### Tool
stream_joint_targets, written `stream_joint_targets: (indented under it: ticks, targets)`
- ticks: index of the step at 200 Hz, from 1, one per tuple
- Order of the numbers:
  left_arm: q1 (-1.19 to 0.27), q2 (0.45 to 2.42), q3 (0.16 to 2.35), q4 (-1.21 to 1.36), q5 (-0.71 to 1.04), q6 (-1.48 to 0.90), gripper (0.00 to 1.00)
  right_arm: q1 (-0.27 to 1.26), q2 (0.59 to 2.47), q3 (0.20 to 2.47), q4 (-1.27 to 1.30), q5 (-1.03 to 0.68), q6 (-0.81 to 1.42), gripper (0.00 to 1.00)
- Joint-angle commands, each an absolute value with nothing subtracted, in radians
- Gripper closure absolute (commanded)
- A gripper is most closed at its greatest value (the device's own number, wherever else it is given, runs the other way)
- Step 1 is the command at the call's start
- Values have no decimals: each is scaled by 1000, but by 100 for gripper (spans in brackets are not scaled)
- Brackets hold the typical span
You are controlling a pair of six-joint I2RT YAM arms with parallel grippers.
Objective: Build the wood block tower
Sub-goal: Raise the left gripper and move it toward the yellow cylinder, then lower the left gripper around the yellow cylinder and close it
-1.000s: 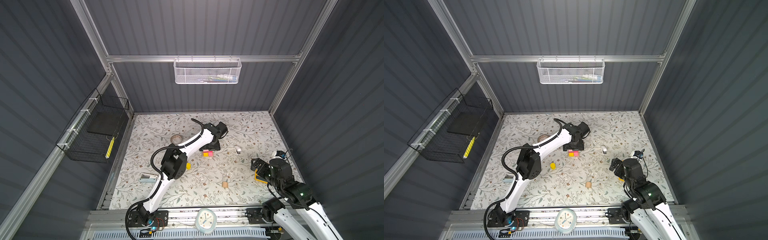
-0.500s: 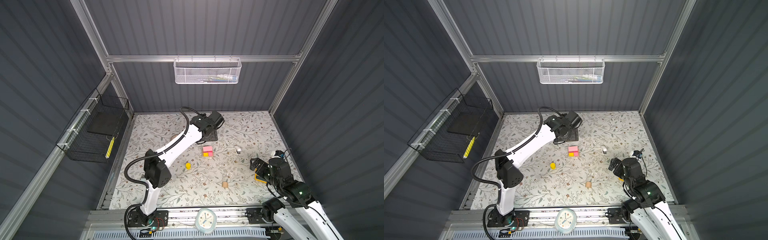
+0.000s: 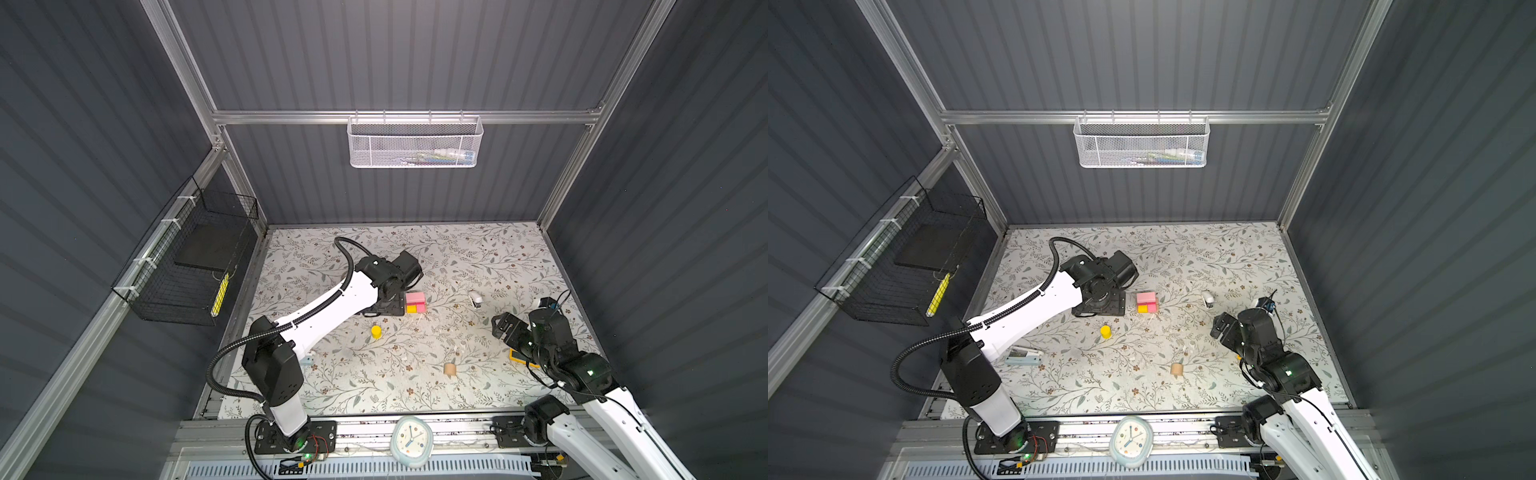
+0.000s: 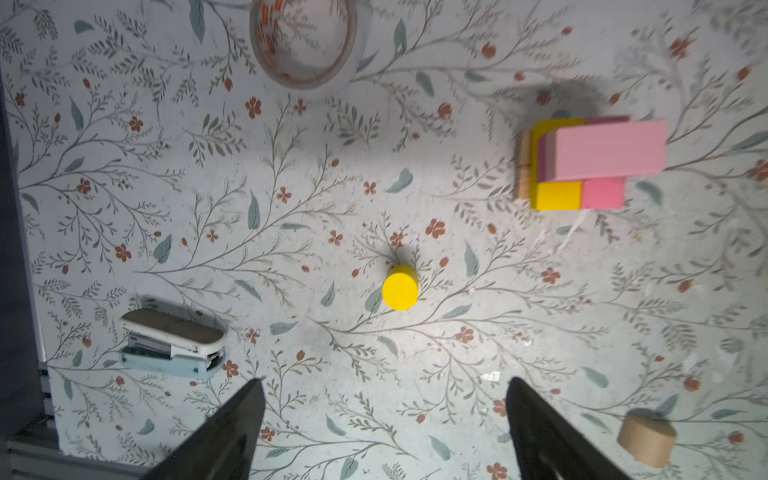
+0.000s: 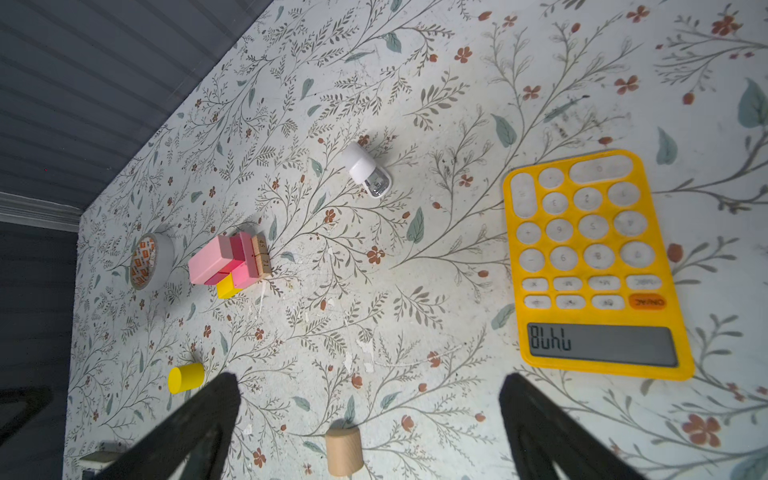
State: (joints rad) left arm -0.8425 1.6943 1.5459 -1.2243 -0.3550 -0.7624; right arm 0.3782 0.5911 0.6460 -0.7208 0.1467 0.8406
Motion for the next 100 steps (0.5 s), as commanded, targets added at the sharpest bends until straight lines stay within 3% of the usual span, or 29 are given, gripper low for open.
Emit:
stream_joint_targets:
  ticks: [1, 46, 100]
  targets:
    - [-841, 1653, 1460, -1194, -296, -769, 9, 373, 592, 637, -710, 131, 866, 1]
    - [-841, 1653, 1309, -1070, -231, -767, 11, 374, 590, 639, -706, 121, 878, 1]
    - [-814, 1720, 1284, -955, -194, -732, 17, 374, 581, 639, -709, 115, 879, 1]
